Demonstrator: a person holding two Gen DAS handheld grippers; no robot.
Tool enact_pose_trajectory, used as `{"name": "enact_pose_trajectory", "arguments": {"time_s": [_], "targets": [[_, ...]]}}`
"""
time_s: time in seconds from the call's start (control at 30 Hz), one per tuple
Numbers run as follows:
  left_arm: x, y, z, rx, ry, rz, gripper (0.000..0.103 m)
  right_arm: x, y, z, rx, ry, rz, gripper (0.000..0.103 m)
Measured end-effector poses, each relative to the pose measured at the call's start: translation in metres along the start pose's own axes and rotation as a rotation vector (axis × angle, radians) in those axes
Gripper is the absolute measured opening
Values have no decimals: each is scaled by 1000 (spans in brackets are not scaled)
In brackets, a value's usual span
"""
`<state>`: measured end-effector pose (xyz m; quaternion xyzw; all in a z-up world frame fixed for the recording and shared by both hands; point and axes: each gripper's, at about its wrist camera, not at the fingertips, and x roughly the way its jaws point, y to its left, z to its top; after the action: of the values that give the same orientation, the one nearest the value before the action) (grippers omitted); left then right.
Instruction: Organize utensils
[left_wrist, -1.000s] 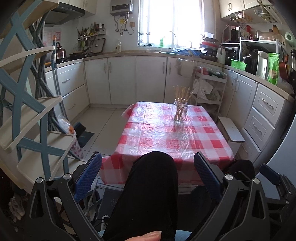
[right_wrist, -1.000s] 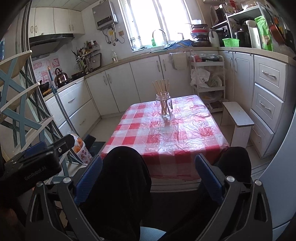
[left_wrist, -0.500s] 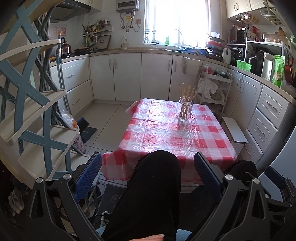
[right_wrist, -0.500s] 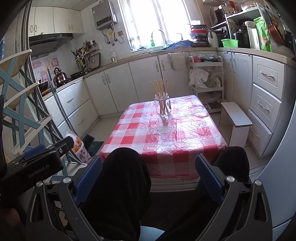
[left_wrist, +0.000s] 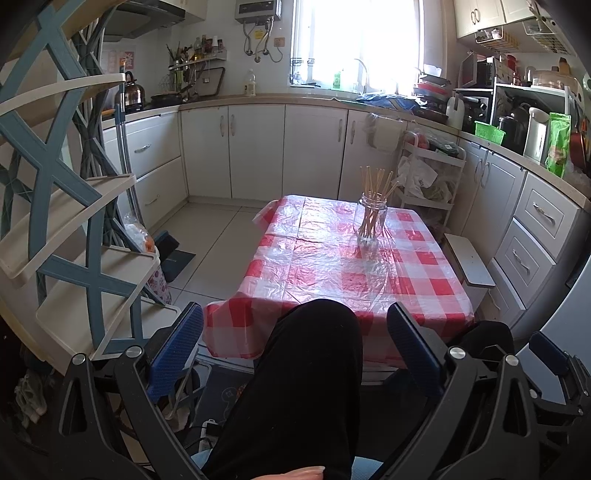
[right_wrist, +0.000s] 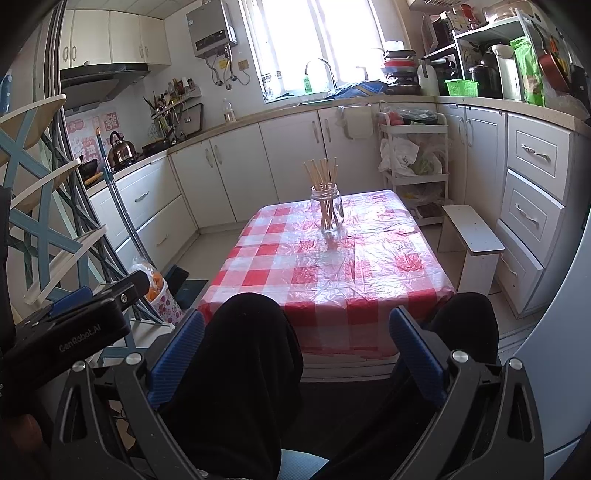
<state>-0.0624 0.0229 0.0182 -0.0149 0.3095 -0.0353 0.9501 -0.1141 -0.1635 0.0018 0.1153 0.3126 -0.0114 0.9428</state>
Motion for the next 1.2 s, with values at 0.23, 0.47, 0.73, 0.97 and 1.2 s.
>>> {"name": "enact_pose_trajectory", "arguments": {"time_s": [0.23,0.47,0.73,0.97,1.2], "targets": [[0,0,-1,0,0,1,96,0,0,0,0,-1,0,96],[0,1,-1,1,0,2,96,0,0,0,-1,-1,-1,96],[0,2,-1,4,-1,2,96,0,0,0,-1,-1,-1,96],[0,3,-1,4,0,4,96,0,0,-1,-1,-1,0,96],[0,4,-1,5,2,4,96,1,1,-1,-1,-1,-1,96]]}}
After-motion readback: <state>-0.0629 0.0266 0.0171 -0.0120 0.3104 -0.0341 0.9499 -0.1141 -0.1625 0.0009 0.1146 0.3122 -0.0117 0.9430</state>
